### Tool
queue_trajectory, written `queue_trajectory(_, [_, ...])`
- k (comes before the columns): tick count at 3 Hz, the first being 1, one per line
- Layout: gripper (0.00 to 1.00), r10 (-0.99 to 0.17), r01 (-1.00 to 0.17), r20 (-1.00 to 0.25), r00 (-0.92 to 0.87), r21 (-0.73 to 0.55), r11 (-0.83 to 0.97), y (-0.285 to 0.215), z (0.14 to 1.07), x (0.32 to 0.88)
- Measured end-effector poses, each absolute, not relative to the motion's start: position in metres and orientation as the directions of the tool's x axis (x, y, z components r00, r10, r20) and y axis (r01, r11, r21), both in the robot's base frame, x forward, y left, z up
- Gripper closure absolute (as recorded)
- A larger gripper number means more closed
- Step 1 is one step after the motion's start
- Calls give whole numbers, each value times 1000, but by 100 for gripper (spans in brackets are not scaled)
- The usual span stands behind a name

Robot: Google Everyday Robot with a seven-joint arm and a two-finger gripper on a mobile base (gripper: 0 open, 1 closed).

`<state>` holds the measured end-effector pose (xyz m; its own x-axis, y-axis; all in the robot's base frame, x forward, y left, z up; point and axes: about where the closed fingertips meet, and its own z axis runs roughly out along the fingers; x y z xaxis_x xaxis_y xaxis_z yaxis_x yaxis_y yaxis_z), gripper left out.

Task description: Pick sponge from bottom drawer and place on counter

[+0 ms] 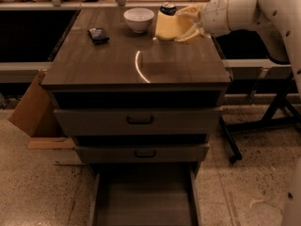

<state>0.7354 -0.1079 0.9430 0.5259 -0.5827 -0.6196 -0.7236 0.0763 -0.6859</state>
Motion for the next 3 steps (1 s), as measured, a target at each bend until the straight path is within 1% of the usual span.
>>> queue_trajectory(2, [100, -656, -802, -633, 412, -593, 68, -77, 927, 765])
queue_trajectory(3, [100, -663, -832, -647, 378, -551, 63, -59, 916, 775])
